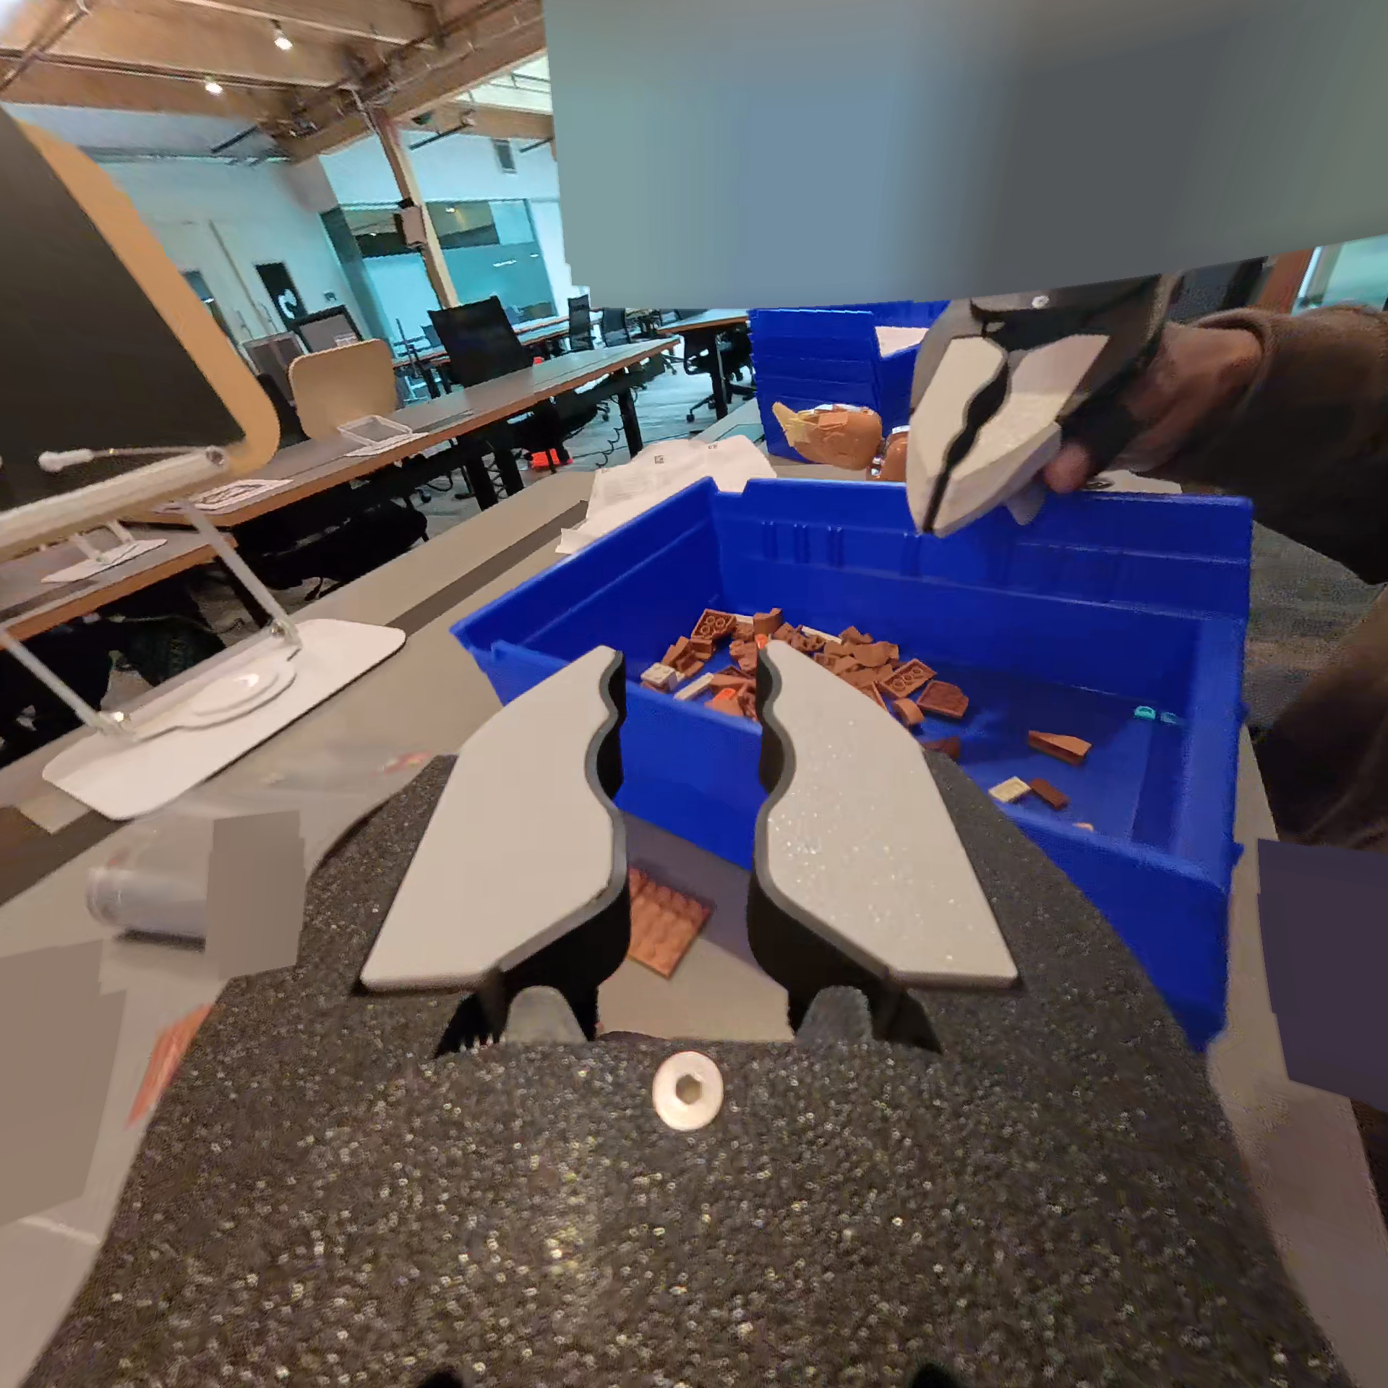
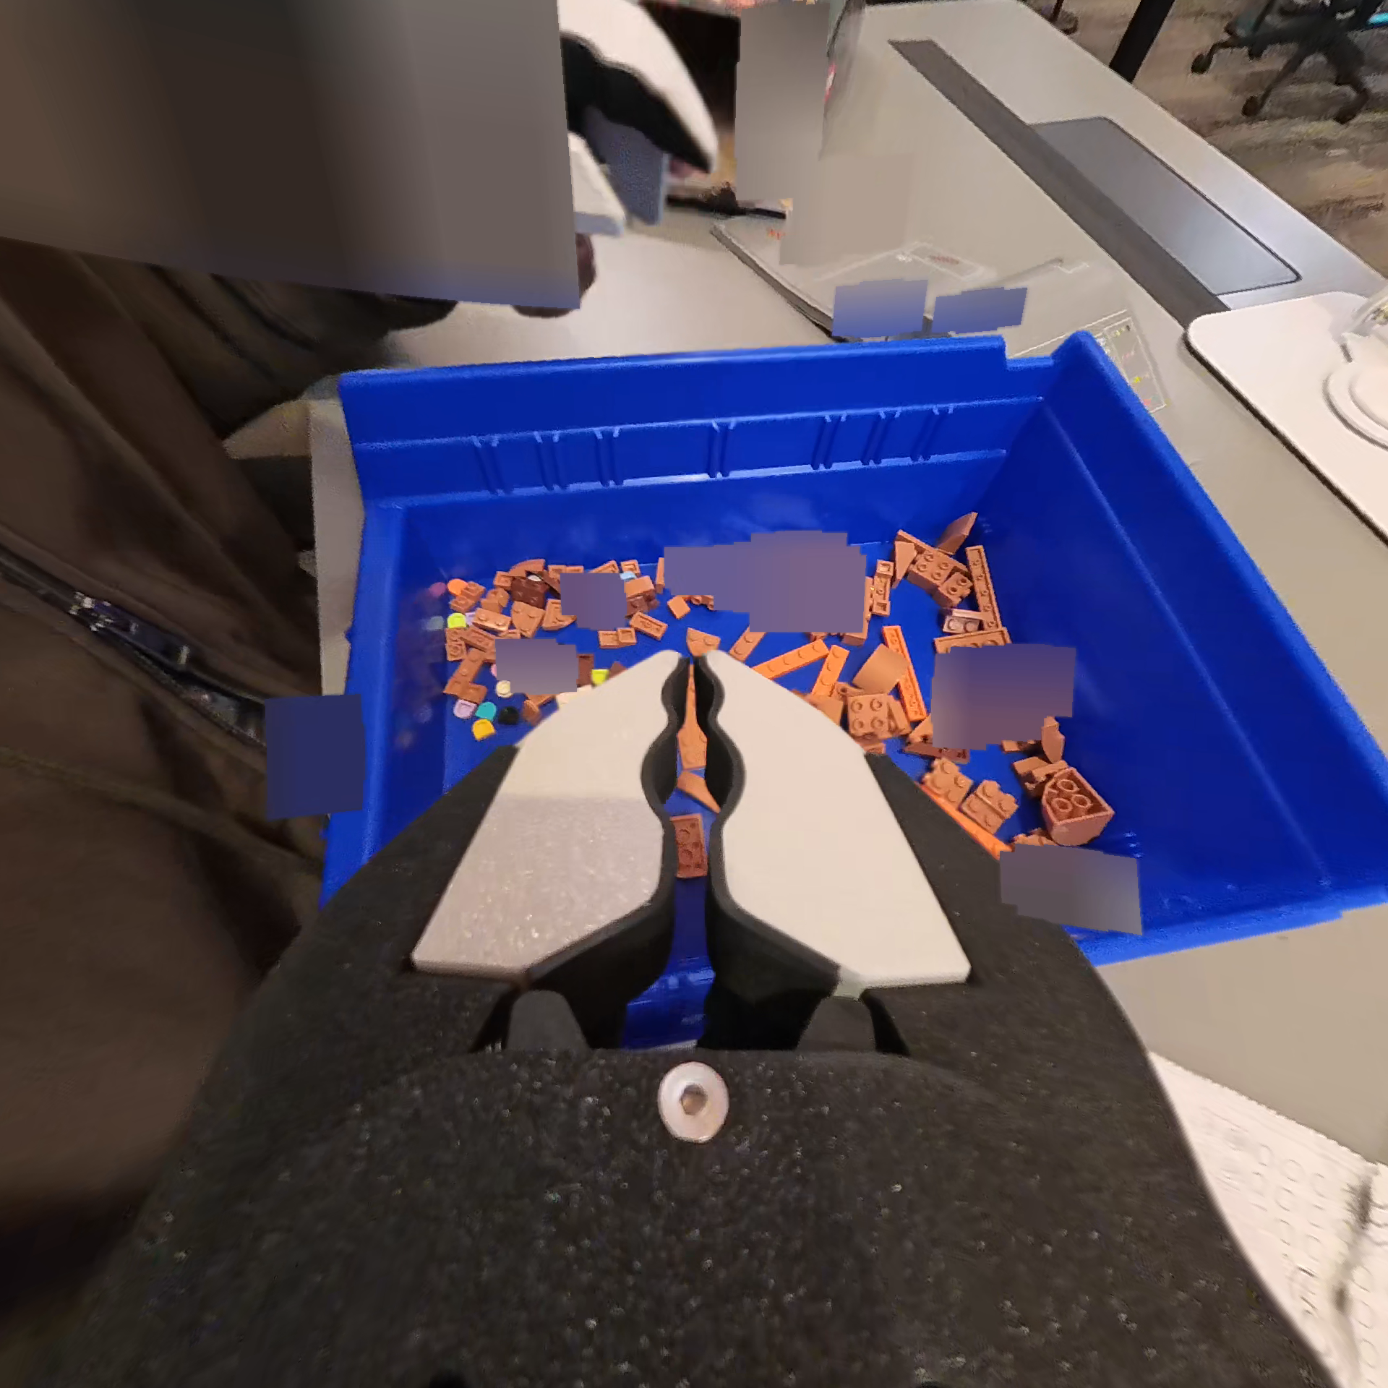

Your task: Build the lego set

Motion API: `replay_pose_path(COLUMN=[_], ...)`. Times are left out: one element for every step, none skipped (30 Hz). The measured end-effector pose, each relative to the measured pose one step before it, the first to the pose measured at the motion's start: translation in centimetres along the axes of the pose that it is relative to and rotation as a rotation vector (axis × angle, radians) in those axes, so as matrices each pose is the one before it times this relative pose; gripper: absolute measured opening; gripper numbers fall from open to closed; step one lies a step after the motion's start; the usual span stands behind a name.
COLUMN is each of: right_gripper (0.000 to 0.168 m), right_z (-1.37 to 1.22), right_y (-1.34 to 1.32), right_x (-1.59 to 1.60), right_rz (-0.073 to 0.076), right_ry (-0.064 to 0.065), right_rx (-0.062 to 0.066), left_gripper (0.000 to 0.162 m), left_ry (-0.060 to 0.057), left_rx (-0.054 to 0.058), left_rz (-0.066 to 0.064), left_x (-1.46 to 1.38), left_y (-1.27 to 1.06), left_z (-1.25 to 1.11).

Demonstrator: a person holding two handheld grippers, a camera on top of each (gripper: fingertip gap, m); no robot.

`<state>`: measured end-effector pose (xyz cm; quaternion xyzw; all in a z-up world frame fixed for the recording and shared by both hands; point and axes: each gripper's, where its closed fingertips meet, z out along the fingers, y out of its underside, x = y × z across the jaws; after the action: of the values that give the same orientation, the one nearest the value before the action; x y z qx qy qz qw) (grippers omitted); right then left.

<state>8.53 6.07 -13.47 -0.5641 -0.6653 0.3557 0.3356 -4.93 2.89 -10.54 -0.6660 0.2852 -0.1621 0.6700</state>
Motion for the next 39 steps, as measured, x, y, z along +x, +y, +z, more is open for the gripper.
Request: replay_pose_path(right_gripper=[0.001,0.001,0.000,0.000,0.001,0.000,0.000,0.000,0.000,0.000,0.002,0.002,0.003,0.004,0.006,0.008,0.008,0.008,0.008,0.009,0.008,0.008,0.008,0.008,0.008,0.009,0.011,0.012,0.012,0.013,0.014,0.015,0.016,0.016,0.017,0.017,0.018,0.018,0.018], right_z=[0.172,0.170,0.184,0.217,0.287,0.371,0.448,0.527,0.613,0.702,0.777,0.826,0.867,0.870,0.824,0.741,0.666,0.547,0.426,0.304,0.189,0.124,0.095,0.103,0.134,0.200,0.226,0.256,0.270,0.283,0.281,0.281,0.273,0.247,0.238,0.211,0.213,0.207,0.191], right_y=[-0.114,-0.128,-0.154,-0.193,-0.215,-0.249,-0.241,-0.249,-0.241,-0.154,-0.062,0.024,0.067,0.062,0.034,0.058,0.135,0.225,0.255,0.252,0.230,0.248,0.198,0.088,0.039,0.018,-0.004,-0.003,-0.012,-0.012,-0.007,-0.020,-0.012,-0.037,-0.028,0.034,0.079,0.062,0.032], right_x=[0.176,0.214,0.255,0.319,0.366,0.428,0.496,0.540,0.575,0.566,0.523,0.456,0.411,0.255,0.065,0.028,0.119,0.077,0.006,-0.017,-0.018,0.051,0.110,0.122,0.046,-0.031,-0.055,-0.023,0.009,0.007,0.001,0.016,0.070,0.121,0.141,0.119,0.107,0.112,0.091], right_rz=[-0.0103,-0.0122,-0.0140,-0.0136,-0.0118,-0.0109,-0.0119,-0.0148,-0.0156,-0.0125,-0.0091,-0.0066,-0.0007,0.0050,0.0027,-0.0070,-0.0134,-0.0123,-0.0096,-0.0121,-0.0190,-0.0228,-0.0196,-0.0101,0.0012,0.0069,0.0068,0.0068,0.0073,0.0091,0.0127,0.0139,0.0131,0.0124,0.0114,0.0086,0.0052,0.0021,0.0013], right_ry=[0.0080,0.0103,0.0111,0.0100,0.0076,0.0055,0.0038,0.0021,0.0000,-0.0053,-0.0128,-0.0182,-0.0230,-0.0307,-0.0361,-0.0288,-0.0154,-0.0107,-0.0076,-0.0011,0.0063,0.0119,0.0126,0.0081,-0.0021,-0.0095,-0.0103,-0.0077,-0.0071,-0.0101,-0.0134,-0.0138,-0.0116,-0.0072,-0.0046,-0.0054,-0.0044,-0.0033,-0.0042], right_rx=[-0.0185,-0.0194,-0.0202,-0.0200,-0.0205,-0.0225,-0.0255,-0.0288,-0.0324,-0.0372,-0.0414,-0.0422,-0.0414,-0.0383,-0.0332,-0.0273,-0.0227,-0.0216,-0.0195,-0.0175,-0.0173,-0.0187,-0.0166,-0.0091,-0.0066,-0.0078,-0.0070,-0.0065,-0.0065,-0.0058,-0.0055,-0.0057,-0.0056,-0.0044,-0.0052,-0.0101,-0.0137,-0.0129,-0.0104], left_gripper=[0.033,0.033,0.033,0.033,0.033,0.033,0.033,0.033,0.032,0.032,0.032,0.032,0.032,0.032,0.032,0.032,0.033,0.033,0.032,0.032,0.032,0.032,0.032,0.032,0.032,0.032,0.032,0.032,0.032,0.032,0.032,0.032,0.031,0.031,0.031,0.031,0.031,0.031,0.031], left_ry=[-0.0120,-0.0121,-0.0092,-0.0046,-0.0039,-0.0078,-0.0084,-0.0068,-0.0052,-0.0032,0.0032,0.0083,0.0044,-0.0027,-0.0027,-0.0013,-0.0047,-0.0106,-0.0166,-0.0160,-0.0118,-0.0085,-0.0106,-0.0153,-0.0184,-0.0187,-0.0151,-0.0119,-0.0114,-0.0104,-0.0056,-0.0032,-0.0013,0.0018,0.0013,-0.0021,-0.0030,-0.0015,-0.0013], left_rx=[0.0056,0.0027,0.0016,0.0001,-0.0050,-0.0093,-0.0130,-0.0134,-0.0087,-0.0031,0.0027,0.0038,0.0053,0.0069,0.0077,0.0059,0.0054,0.0102,0.0115,0.0068,0.0029,0.0002,0.0001,0.0035,0.0015,-0.0036,-0.0026,-0.0023,-0.0051,0.0021,0.0134,0.0171,0.0142,0.0113,0.0095,0.0069,0.0057,0.0080,0.0103], left_rz=[-0.0164,-0.0183,-0.0163,-0.0113,-0.0061,-0.0016,0.0020,0.0029,-0.0005,-0.0095,-0.0196,-0.0255,-0.0254,-0.0260,-0.0255,-0.0227,-0.0157,-0.0014,0.0087,0.0118,0.0119,0.0127,0.0146,0.0158,0.0131,0.0070,0.0062,0.0067,0.0077,0.0173,0.0208,0.0196,0.0146,0.0093,0.0047,-0.0017,-0.0070,-0.0096,-0.0105], left_x=[0.208,0.160,0.173,0.169,0.122,-0.006,-0.121,-0.181,-0.218,-0.263,-0.219,-0.194,-0.241,-0.333,-0.276,-0.159,-0.088,-0.041,-0.031,0.031,0.144,0.247,0.253,0.227,0.188,0.188,0.251,0.281,0.284,0.314,0.352,0.340,0.293,0.243,0.158,0.018,-0.069,-0.107,-0.117], left_y=[0.566,0.577,0.558,0.518,0.494,0.441,0.404,0.344,0.242,0.151,0.073,0.031,-0.030,-0.070,-0.072,-0.075,-0.104,-0.159,-0.166,-0.117,-0.069,-0.018,-0.012,-0.025,0.043,0.104,0.137,0.171,0.164,-0.035,-0.140,-0.199,-0.176,-0.151,-0.117,-0.093,-0.072,-0.093,-0.125], left_z=[-0.562,-0.506,-0.448,-0.384,-0.316,-0.251,-0.194,-0.134,-0.091,-0.029,0.014,0.051,0.060,0.055,0.044,0.013,-0.041,-0.101,-0.146,-0.159,-0.120,-0.081,-0.048,-0.028,-0.015,-0.003,-0.020,-0.028,-0.063,-0.178,-0.254,-0.296,-0.296,-0.270,-0.220,-0.165,-0.133,-0.115,-0.106])
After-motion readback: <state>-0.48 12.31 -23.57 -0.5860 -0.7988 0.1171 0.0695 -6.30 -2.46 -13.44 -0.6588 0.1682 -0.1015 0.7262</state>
